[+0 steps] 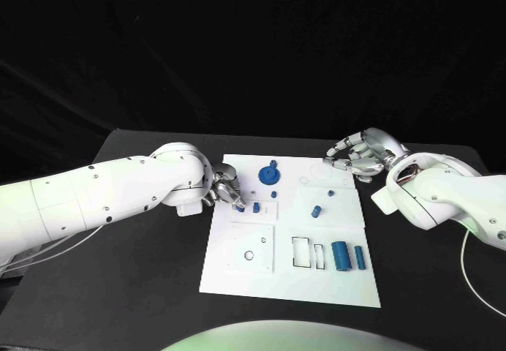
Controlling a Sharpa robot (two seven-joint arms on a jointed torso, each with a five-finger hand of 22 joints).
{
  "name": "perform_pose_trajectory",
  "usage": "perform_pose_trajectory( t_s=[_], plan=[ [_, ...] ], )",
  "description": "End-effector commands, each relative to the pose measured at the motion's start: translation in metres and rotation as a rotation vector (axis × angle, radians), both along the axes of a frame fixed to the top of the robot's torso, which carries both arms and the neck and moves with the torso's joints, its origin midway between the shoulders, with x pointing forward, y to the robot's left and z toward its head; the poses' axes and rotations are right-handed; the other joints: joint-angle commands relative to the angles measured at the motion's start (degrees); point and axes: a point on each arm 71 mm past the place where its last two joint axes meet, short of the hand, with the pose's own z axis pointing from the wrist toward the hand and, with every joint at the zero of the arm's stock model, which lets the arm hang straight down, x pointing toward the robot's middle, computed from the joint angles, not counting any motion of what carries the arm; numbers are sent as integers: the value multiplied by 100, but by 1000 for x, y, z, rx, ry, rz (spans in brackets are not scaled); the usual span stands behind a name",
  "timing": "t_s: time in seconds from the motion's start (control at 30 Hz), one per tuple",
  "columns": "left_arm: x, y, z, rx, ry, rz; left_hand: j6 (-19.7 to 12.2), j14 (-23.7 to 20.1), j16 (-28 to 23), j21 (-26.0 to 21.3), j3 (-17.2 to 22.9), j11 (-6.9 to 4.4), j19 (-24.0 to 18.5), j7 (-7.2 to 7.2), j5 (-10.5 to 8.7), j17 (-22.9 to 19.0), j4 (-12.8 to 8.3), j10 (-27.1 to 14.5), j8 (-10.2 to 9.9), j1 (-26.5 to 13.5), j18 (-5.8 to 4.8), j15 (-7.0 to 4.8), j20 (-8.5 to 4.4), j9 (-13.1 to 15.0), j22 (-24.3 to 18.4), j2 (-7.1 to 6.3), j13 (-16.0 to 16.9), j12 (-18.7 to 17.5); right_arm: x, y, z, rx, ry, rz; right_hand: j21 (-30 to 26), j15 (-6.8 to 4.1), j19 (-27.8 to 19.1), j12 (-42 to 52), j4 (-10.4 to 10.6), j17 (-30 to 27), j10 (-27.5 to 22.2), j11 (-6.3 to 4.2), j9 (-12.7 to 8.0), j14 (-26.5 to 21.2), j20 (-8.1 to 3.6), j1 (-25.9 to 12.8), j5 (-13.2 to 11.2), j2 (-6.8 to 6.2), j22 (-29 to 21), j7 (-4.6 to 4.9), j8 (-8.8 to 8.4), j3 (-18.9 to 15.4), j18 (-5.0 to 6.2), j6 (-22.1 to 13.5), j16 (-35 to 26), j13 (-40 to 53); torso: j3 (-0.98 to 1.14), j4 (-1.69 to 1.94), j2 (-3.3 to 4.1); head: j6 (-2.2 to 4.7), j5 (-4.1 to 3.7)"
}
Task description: Assemble the parts on the task board
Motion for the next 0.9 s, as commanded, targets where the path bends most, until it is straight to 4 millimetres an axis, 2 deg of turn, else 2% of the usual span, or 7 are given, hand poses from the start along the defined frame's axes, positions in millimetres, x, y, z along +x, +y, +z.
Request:
perform_pose_trajectory(
  t_s=[0.03, 0.2, 0.63, 0.9],
  plan=[
    [-3, -5, -2, -29, 25, -3, 112, 395, 24, -23, 420, -15, 15, -168, -64, 703, -523, 48, -3, -72, -89, -39, -25, 26, -7, 8, -9, -26, 0, 1, 0, -3, 0, 14, -19, -37, -7, -34, -5, 850, -16, -10, 5, 449, -29, -71, -9, -1, -6, -10, 11, 43, 113, -51, -34, 491, 2, -1, 0, -3, -13],
    [-2, -5, -2, -32, 28, 1, 128, 395, 24, -39, 152, -31, 23, -192, -86, 704, -359, 51, -34, -153, -91, -51, -38, 43, -11, 31, 0, -25, 0, 1, 0, -3, 0, 14, -17, -37, -6, -32, -5, 846, -14, -10, 5, 448, -29, -71, -9, -2, -5, -10, 12, 43, 112, -53, -36, 493, 2, -2, 2, -6, -12],
    [-1, -6, -3, -33, 32, 5, 183, 395, 23, -65, -247, -42, 29, -209, -113, 704, -102, 41, -108, -237, -91, -61, -51, 40, -26, 53, 2, -29, 0, 1, 0, -3, 1, 14, -23, -37, -8, -30, -5, 853, -12, -10, 6, 450, -30, -72, -9, -3, -9, -10, 13, 43, 114, -55, -33, 495, -2, -1, 1, -10, -22],
    [0, -5, -3, -30, 33, 9, 244, 394, 23, -80, -710, -44, 43, -213, -133, 704, 176, 26, -190, -285, -94, -63, -55, 28, -27, 47, -2, -37, 0, 1, 0, -2, 1, 13, -28, -37, -9, -36, -2, 844, -17, -10, 7, 448, -30, -76, -10, -6, -11, -9, 18, 44, 114, -59, -37, 489, -3, 2, 4, -11, -31]
  ],
)
